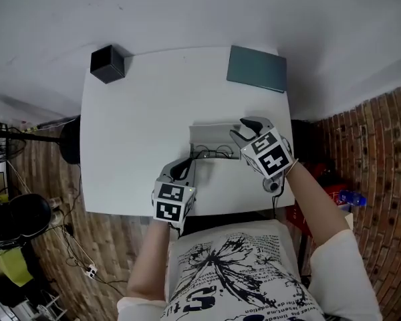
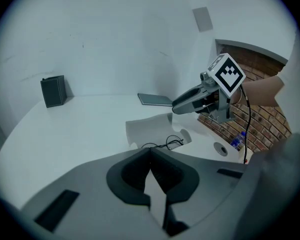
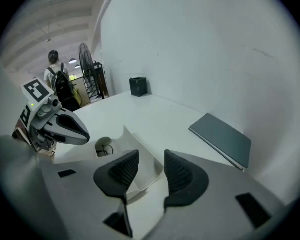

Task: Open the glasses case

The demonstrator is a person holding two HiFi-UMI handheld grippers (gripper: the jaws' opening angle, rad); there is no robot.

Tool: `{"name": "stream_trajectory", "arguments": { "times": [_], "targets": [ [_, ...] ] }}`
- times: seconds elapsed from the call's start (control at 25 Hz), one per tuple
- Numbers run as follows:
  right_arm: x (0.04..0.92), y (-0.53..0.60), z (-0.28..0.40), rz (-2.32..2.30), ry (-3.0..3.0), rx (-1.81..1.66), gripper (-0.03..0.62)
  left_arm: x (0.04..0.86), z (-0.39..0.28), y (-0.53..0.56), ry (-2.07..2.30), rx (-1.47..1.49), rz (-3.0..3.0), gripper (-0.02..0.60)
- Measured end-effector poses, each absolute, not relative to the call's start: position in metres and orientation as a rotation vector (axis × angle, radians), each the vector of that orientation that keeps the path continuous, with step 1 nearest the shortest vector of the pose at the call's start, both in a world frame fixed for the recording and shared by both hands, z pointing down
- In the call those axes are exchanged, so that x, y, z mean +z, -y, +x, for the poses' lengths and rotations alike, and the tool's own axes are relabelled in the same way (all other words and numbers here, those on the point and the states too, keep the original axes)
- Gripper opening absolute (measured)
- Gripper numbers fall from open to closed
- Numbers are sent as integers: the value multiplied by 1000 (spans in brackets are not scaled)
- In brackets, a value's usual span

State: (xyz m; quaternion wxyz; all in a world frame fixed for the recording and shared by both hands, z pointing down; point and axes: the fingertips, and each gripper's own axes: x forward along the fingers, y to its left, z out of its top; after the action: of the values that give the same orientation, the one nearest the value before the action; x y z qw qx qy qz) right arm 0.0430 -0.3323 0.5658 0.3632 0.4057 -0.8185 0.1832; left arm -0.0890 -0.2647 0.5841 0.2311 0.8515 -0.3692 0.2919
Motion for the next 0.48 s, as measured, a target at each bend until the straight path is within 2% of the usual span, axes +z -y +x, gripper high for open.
{"name": "stream_trajectory", "arguments": {
  "times": [0.36, 0.48],
  "targets": [
    [475, 301, 39, 1389, 2218, 441, 23, 489, -93, 268, 954, 713, 2582, 12],
    [444, 287, 38, 1484, 2255, 406, 15, 452, -95, 267, 947, 664, 2675, 12]
  ]
}}
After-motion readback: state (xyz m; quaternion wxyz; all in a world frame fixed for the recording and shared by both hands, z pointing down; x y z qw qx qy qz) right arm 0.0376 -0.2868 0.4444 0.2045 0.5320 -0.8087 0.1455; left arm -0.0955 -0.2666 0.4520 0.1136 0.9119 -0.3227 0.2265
